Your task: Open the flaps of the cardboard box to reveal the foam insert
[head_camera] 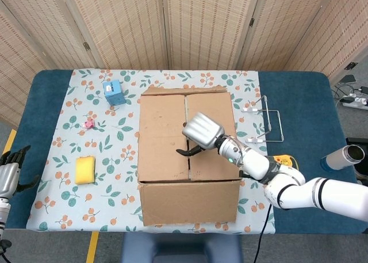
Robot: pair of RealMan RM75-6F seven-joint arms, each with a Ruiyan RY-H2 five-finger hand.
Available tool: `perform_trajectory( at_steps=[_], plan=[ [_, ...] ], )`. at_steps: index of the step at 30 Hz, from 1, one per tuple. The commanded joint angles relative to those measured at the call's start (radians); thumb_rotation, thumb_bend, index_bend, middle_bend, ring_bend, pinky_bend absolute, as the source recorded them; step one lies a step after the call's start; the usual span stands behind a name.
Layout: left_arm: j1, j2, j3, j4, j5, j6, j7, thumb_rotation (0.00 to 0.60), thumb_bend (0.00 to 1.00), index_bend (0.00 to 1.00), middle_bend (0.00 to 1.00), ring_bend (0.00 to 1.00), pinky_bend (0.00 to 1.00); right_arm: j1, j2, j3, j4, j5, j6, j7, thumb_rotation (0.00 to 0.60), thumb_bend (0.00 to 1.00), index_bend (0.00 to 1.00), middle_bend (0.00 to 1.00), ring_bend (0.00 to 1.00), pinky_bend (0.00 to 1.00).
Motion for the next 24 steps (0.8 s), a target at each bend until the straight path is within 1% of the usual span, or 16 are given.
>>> perform_trajectory(
  at_steps=[1, 4, 6, 15, 24],
  plan=[
    [-0.001, -0.001, 0.001, 0.002, 0.001, -0.003, -0.001, 0.6, 0.38, 0.0, 0.17, 0.14, 0.0, -0.01, -0.022, -0.007, 0.02, -0.041, 0.015, 0.016, 0.0, 0.41, 0.41, 0.27, 0.49, 0.5],
    [-0.001, -0.001, 0.001, 0.003, 0.002, -0.002, -0.002, 0.6, 0.38, 0.0, 0.17, 0.14, 0.0, -0.017, -0.047, -0.009, 0.046, -0.072, 0.035, 0.022, 0.0, 0.41, 0.39, 0.19, 0.42, 0.48],
    [0.001, 0.001, 0.0, 0.002, 0.003, 0.002, -0.007, 0.6, 0.38, 0.0, 0.17, 0.14, 0.0, -0.016, -0.061, -0.006, 0.057, -0.084, 0.036, 0.035, 0.0, 0.41, 0.39, 0.17, 0.41, 0.47],
    [0.006, 0.007, -0.003, 0.004, 0.003, 0.006, -0.027, 0.6, 0.38, 0.0, 0.17, 0.13, 0.0, 0.003, -0.086, 0.004, 0.094, -0.129, 0.009, 0.072, 0.0, 0.41, 0.39, 0.18, 0.4, 0.47],
    [0.007, 0.009, -0.005, 0.006, 0.001, 0.005, -0.032, 0.6, 0.38, 0.0, 0.17, 0.13, 0.0, 0.017, -0.084, -0.022, 0.097, -0.14, -0.029, 0.039, 0.0, 0.41, 0.43, 0.18, 0.38, 0.47]
  ],
)
